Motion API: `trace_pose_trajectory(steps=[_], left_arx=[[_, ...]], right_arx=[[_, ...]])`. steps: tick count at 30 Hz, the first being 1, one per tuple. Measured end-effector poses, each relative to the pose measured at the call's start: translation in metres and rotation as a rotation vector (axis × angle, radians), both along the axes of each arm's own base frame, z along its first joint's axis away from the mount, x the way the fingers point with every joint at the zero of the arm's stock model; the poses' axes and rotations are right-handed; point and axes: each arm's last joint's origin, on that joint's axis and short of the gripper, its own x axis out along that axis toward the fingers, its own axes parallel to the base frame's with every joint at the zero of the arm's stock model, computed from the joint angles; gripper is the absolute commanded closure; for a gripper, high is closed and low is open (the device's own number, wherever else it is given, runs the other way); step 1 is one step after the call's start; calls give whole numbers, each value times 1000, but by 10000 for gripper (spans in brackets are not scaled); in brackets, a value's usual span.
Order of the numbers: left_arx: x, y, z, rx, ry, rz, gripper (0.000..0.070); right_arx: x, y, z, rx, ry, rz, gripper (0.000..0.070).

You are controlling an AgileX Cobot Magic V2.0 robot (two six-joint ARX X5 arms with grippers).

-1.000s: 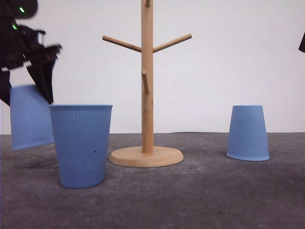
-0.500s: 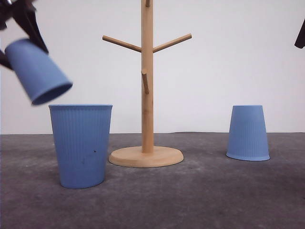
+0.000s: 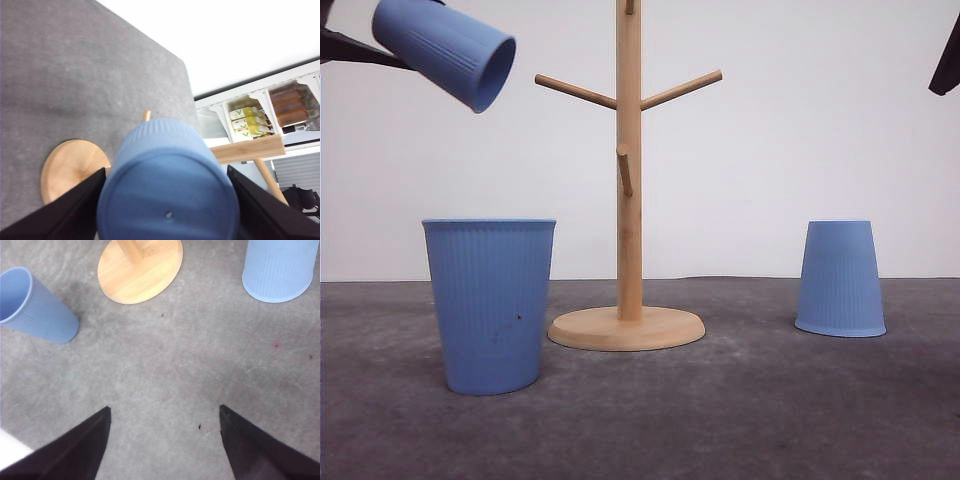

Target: Place three cups

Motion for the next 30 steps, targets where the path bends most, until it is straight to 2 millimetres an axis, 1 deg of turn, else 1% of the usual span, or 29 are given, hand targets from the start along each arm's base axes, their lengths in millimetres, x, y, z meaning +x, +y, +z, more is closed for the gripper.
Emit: trace_pose_trajectory(steps=[5,10,16,23,30], left_arx=[[6,-21,-3,-7,11,-47,313],[15,-37,-12,12,37,-64,313],[21,-55,-20,33,48,-89,313],[31,-71,-34,52,87,-96,313],[31,-81,-33,69,65,-98,312]], right_arx=[[0,0,0,0,0,0,266],[0,0,0,0,-1,0,266],[0,0,1,2,-7,0,266],[0,0,1,2,-7,0,266],[0,0,0,2,-7,0,266]])
